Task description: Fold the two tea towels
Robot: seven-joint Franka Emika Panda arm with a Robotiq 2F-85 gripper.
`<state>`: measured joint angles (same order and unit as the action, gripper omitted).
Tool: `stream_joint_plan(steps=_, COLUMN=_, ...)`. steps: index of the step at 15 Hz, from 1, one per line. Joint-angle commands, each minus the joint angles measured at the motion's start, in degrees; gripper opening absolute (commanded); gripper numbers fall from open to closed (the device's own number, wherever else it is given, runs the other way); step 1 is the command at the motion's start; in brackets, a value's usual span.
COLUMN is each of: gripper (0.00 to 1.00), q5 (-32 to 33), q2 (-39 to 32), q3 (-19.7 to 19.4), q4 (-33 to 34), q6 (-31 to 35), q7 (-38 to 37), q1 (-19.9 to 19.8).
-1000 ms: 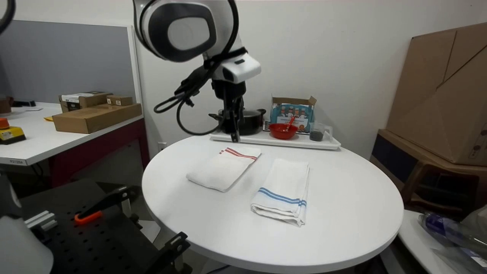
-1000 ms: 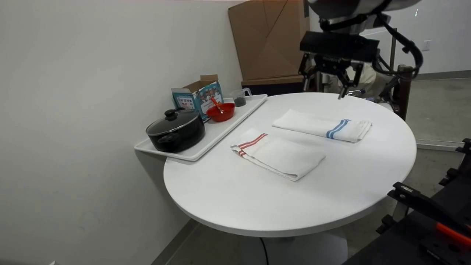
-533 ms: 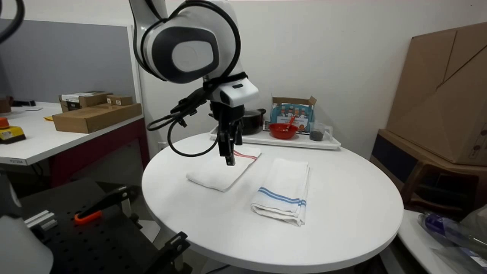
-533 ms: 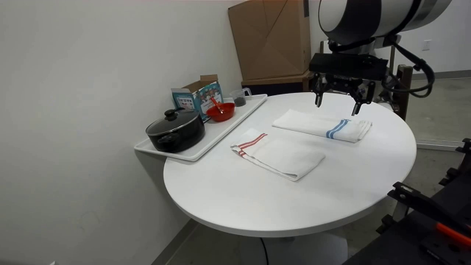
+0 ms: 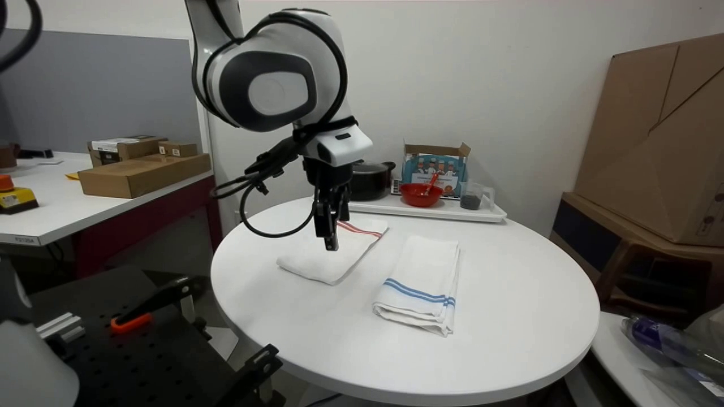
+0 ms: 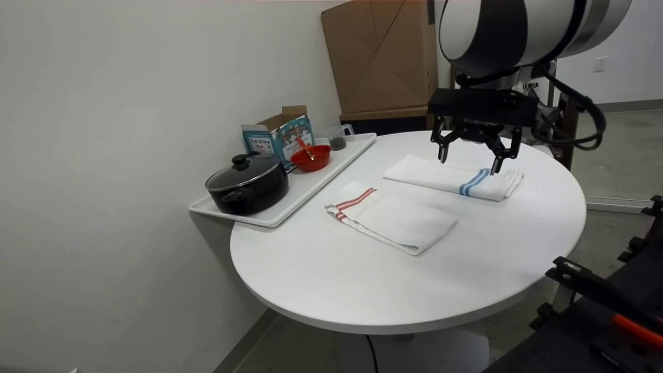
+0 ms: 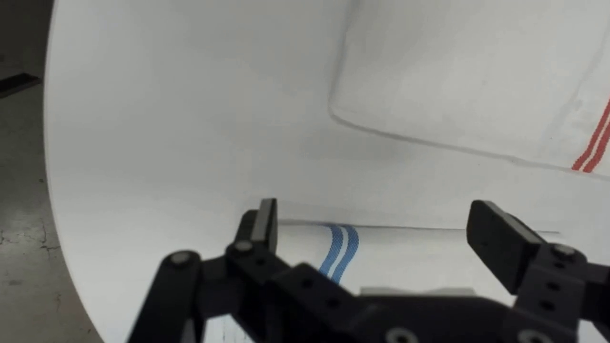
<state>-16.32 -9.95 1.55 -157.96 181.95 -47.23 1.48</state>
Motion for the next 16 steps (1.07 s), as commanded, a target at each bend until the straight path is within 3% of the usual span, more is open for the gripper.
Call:
stream_joint_plan(steps=1, gripper=1.0, q5=-0.14, q2=-5.29, q3=1.09, q4=0.94, q6=4.59, q7=-0.13, q1=1.44)
stream_joint_plan(steps=8, gripper=1.0, q5=-3.19, q2=-10.57, q3=1.99, q4=1.97, q6=8.74, q7=1.51, q1=5.83)
stream_joint_plan(steps=16, gripper=1.0, q5=-2.66, q2=-18.17, q3=2.36, q4=7.95, q6=7.68, q7=2.44, q1=5.29)
